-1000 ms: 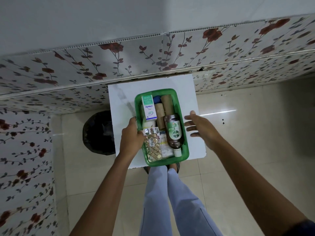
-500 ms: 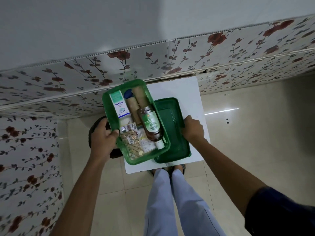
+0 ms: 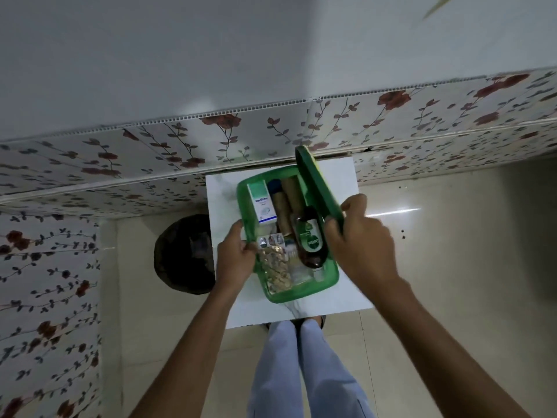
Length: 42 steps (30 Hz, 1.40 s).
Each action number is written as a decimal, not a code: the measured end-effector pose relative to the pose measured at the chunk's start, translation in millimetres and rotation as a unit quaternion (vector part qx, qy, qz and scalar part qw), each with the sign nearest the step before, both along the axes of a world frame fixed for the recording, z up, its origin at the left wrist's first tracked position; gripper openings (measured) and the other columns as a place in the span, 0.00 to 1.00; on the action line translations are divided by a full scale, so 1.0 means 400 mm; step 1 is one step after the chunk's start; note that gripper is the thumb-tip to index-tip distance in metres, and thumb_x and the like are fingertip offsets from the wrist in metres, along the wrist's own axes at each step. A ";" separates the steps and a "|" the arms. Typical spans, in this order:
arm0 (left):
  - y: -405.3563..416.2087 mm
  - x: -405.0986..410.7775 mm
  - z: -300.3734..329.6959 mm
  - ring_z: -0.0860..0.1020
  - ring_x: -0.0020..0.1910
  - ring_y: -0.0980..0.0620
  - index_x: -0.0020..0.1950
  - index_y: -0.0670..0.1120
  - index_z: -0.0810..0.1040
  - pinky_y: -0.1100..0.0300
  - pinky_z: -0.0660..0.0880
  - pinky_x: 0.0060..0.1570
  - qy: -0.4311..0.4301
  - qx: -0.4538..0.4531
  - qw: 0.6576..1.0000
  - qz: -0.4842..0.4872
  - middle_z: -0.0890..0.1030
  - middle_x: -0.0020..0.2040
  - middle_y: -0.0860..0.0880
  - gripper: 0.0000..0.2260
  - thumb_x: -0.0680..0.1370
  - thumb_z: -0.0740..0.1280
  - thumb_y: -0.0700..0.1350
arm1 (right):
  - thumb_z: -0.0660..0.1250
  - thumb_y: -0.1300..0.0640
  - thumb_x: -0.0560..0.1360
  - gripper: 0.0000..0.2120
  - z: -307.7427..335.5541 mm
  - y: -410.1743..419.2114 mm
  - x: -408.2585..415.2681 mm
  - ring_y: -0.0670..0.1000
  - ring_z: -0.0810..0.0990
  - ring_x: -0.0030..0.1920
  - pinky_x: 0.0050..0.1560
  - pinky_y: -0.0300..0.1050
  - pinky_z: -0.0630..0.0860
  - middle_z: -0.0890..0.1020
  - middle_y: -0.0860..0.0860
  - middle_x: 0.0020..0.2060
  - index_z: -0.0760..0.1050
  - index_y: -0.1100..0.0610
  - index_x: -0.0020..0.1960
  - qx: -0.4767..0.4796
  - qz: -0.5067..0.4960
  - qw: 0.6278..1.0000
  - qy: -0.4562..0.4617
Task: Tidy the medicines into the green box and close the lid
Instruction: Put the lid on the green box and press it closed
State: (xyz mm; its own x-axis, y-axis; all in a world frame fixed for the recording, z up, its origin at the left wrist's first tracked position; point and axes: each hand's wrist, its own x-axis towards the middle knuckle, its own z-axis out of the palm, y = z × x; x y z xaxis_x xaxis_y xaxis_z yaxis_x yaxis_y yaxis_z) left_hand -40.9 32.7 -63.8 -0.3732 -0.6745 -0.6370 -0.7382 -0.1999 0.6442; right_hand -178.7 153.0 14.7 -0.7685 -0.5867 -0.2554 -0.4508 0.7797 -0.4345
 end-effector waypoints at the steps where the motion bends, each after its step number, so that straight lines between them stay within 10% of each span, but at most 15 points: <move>1: 0.004 -0.007 -0.005 0.82 0.42 0.41 0.67 0.48 0.69 0.41 0.80 0.41 0.000 -0.007 1.000 -0.006 0.83 0.47 0.38 0.21 0.75 0.61 0.35 | 0.59 0.51 0.75 0.13 -0.009 -0.012 0.022 0.58 0.72 0.30 0.31 0.46 0.65 0.75 0.55 0.32 0.63 0.59 0.52 -0.001 0.018 1.000 -0.006; 6: -0.002 -0.004 -0.002 0.82 0.47 0.44 0.65 0.54 0.71 0.43 0.81 0.45 0.026 0.050 0.998 0.014 0.83 0.52 0.43 0.15 0.78 0.61 0.47 | 0.67 0.44 0.70 0.30 -0.099 -0.045 0.108 0.61 0.77 0.51 0.45 0.52 0.75 0.78 0.59 0.54 0.66 0.61 0.65 0.053 0.084 0.995 0.002; 10: -0.012 0.006 0.014 0.81 0.52 0.44 0.57 0.61 0.75 0.44 0.80 0.50 0.052 0.130 0.987 0.079 0.81 0.56 0.44 0.13 0.77 0.56 0.61 | 0.75 0.52 0.63 0.24 -0.134 -0.043 0.093 0.63 0.76 0.53 0.47 0.56 0.76 0.78 0.60 0.53 0.75 0.58 0.57 0.085 0.094 0.990 0.064; 14: -0.019 0.001 0.020 0.82 0.50 0.44 0.63 0.61 0.71 0.51 0.81 0.46 0.081 0.149 0.979 0.117 0.80 0.54 0.44 0.15 0.78 0.54 0.59 | 0.74 0.48 0.65 0.35 -0.167 -0.020 0.002 0.63 0.59 0.71 0.64 0.64 0.66 0.59 0.58 0.72 0.61 0.47 0.67 0.083 0.058 0.992 -0.073; 18: -0.013 0.000 0.026 0.80 0.55 0.44 0.70 0.64 0.63 0.51 0.81 0.47 0.088 0.136 0.982 0.096 0.77 0.62 0.46 0.21 0.76 0.55 0.62 | 0.75 0.52 0.66 0.42 -0.175 -0.019 -0.036 0.58 0.67 0.68 0.60 0.57 0.73 0.57 0.53 0.74 0.52 0.48 0.72 0.009 0.053 0.974 -0.219; 30: -0.008 -0.003 0.021 0.80 0.54 0.52 0.67 0.69 0.61 0.47 0.80 0.52 0.070 0.066 0.995 0.004 0.81 0.57 0.50 0.19 0.77 0.58 0.57 | 0.68 0.56 0.72 0.38 -0.195 -0.043 0.042 0.61 0.72 0.63 0.57 0.56 0.77 0.55 0.54 0.75 0.48 0.45 0.73 0.035 0.037 0.991 -0.123; 42: 0.004 -0.039 0.004 0.81 0.48 0.44 0.68 0.51 0.67 0.42 0.80 0.43 -0.031 -0.072 0.996 -0.046 0.82 0.50 0.45 0.16 0.79 0.58 0.49 | 0.63 0.57 0.75 0.33 -0.165 -0.040 0.022 0.56 0.79 0.52 0.47 0.48 0.80 0.62 0.55 0.72 0.49 0.47 0.74 0.066 0.098 0.990 -0.083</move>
